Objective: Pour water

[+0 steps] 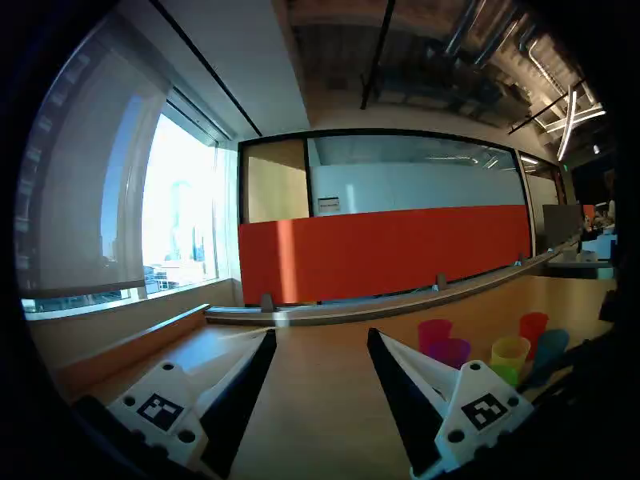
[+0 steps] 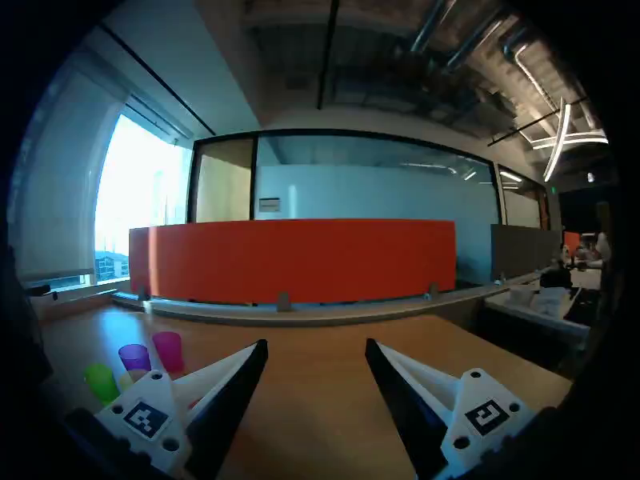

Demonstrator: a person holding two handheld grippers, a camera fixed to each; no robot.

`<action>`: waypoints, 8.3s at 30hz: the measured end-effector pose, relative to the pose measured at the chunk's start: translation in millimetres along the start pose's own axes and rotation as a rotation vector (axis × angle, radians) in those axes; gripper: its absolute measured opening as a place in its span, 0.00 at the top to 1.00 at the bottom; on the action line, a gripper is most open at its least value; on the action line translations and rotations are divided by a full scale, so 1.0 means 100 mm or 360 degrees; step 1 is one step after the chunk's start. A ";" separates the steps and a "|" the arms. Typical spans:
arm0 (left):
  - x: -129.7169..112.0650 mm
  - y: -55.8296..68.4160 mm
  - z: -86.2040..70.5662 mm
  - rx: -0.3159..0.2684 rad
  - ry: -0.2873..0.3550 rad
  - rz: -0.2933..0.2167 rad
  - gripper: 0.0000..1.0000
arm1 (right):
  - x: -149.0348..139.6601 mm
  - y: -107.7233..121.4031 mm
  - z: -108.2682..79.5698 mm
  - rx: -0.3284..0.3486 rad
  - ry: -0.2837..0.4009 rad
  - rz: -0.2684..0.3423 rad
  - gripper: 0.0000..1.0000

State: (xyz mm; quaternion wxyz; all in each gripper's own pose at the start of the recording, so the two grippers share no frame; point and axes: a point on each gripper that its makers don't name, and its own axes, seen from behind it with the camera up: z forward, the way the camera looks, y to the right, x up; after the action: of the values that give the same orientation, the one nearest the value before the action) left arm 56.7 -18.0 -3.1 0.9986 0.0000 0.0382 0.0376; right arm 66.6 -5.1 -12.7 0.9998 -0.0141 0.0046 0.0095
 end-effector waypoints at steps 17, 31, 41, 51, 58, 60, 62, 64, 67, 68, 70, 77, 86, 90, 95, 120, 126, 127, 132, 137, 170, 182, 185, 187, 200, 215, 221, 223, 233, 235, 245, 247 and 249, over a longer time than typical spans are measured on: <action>-0.18 0.07 0.00 0.0022 -0.0004 0.0010 0.16 | 0.09 0.02 0.03 -0.0029 -0.0016 -0.0013 0.05; -0.30 0.15 -0.02 0.0029 -0.0035 -0.0037 0.16 | 0.14 0.01 0.02 -0.0027 -0.0016 -0.0023 0.05; -0.42 0.18 -0.04 0.0030 -0.0066 -0.0072 0.16 | 0.15 0.01 0.01 -0.0032 -0.0010 -0.0041 0.05; -0.51 0.20 -0.03 0.0032 -0.0091 -0.0120 0.16 | 0.16 -0.01 0.01 -0.0027 -0.0007 -0.0045 0.05; -0.53 0.21 -0.02 0.0030 -0.0111 -0.0124 0.16 | 0.16 -0.02 0.01 -0.0022 -0.0004 -0.0047 0.05; -0.54 0.21 -0.01 0.0027 -0.0117 -0.0125 0.16 | 0.17 -0.02 0.01 -0.0022 -0.0003 -0.0050 0.05; -0.55 0.22 -0.01 0.0022 -0.0119 -0.0124 0.16 | 0.17 -0.02 0.01 -0.0022 -0.0004 -0.0052 0.05; -0.55 0.22 0.00 0.0021 -0.0120 -0.0124 0.16 | 0.17 -0.01 0.00 -0.0024 -0.0003 -0.0052 0.05; -0.54 0.21 0.00 0.0022 -0.0120 -0.0124 0.16 | 0.17 0.00 -0.01 -0.0026 -0.0002 -0.0050 0.05; -0.54 0.21 0.00 0.0022 -0.0120 -0.0123 0.16 | 0.17 0.00 -0.01 -0.0026 -0.0004 -0.0049 0.05; -0.54 0.21 0.00 0.0021 -0.0120 -0.0123 0.16 | 0.17 0.01 -0.02 -0.0028 -0.0003 -0.0048 0.06; -0.54 0.23 -0.01 0.0011 -0.0120 -0.0122 0.16 | 0.18 0.01 -0.03 -0.0029 0.0000 -0.0053 0.05; -0.55 0.24 -0.02 0.0003 -0.0119 -0.0122 0.16 | 0.18 0.00 -0.05 -0.0022 0.0002 -0.0054 0.05; -0.56 0.25 -0.01 0.0001 -0.0124 -0.0120 0.16 | 0.20 0.00 -0.06 -0.0021 0.0006 -0.0061 0.05; -0.56 0.25 -0.01 -0.0005 -0.0124 -0.0122 0.16 | 0.23 0.00 -0.07 -0.0015 0.0024 -0.0067 0.05; -0.57 0.25 -0.01 -0.0006 -0.0123 -0.0122 0.16 | 0.11 0.07 -0.04 0.0033 0.0149 -0.0066 0.04; -0.56 0.26 -0.01 -0.0005 -0.0123 -0.0121 0.16 | -0.05 0.01 0.02 0.0049 0.0146 -0.0079 0.03; -0.56 0.26 -0.01 -0.0005 -0.0123 -0.0121 0.16 | -0.08 0.01 0.02 0.0047 0.0143 -0.0075 0.02; -0.56 0.26 -0.01 -0.0005 -0.0123 -0.0121 0.16 | -0.18 0.03 0.05 0.0032 0.0139 -0.0054 0.02; -0.57 0.26 -0.01 -0.0005 -0.0123 -0.0121 0.16 | -0.28 0.03 0.07 0.0043 0.0124 -0.0056 0.02; -0.57 0.25 -0.01 -0.0005 -0.0123 -0.0121 0.16 | -0.65 0.05 0.14 0.0033 -0.0013 -0.0031 0.02; -0.56 0.25 -0.01 -0.0005 -0.0122 -0.0121 0.16 | -0.65 0.05 0.13 0.0041 -0.0013 -0.0032 0.02; -0.57 0.25 -0.02 -0.0005 -0.0123 -0.0121 0.16 | -0.65 0.04 0.12 0.0044 -0.0013 -0.0031 0.02; -0.57 0.25 -0.02 -0.0005 -0.0123 -0.0121 0.15 | -0.65 0.04 0.12 0.0046 -0.0014 -0.0031 0.02; -0.57 0.25 -0.01 -0.0005 -0.0123 -0.0122 0.15 | -0.66 0.04 0.13 0.0047 -0.0016 -0.0030 0.01; -0.57 0.26 -0.01 -0.0005 -0.0123 -0.0122 0.16 | -0.65 0.03 0.13 0.0047 -0.0016 -0.0031 0.01; -0.57 0.26 -0.01 -0.0005 -0.0123 -0.0122 0.16 | -0.65 0.03 0.13 0.0047 -0.0016 -0.0031 0.01; -0.57 0.26 -0.01 -0.0005 -0.0123 -0.0122 0.16 | -0.65 0.03 0.13 0.0047 -0.0016 -0.0031 0.01; -0.56 0.25 -0.02 -0.0005 -0.0123 -0.0121 0.16 | -0.66 0.04 0.12 0.0047 -0.0016 -0.0031 0.00; -0.56 0.25 -0.02 -0.0005 -0.0123 -0.0121 0.16 | -0.66 0.04 0.12 0.0047 -0.0016 -0.0031 0.01; -0.55 0.25 -0.02 -0.0006 -0.0123 -0.0121 0.15 | -0.65 0.04 0.12 0.0047 -0.0016 -0.0031 0.01; -0.55 0.25 -0.02 -0.0006 -0.0123 -0.0122 0.15 | -0.65 0.04 0.12 0.0047 -0.0016 -0.0030 0.01; -0.55 0.25 -0.02 -0.0006 -0.0123 -0.0122 0.16 | -0.65 0.04 0.12 0.0047 -0.0015 -0.0030 0.00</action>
State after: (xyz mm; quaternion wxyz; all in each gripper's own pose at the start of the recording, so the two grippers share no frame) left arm -0.1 2.9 -0.5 1.0000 -0.0018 -0.0006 -0.0008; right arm 1.6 -1.8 0.2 1.0000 0.0006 -0.0002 0.0000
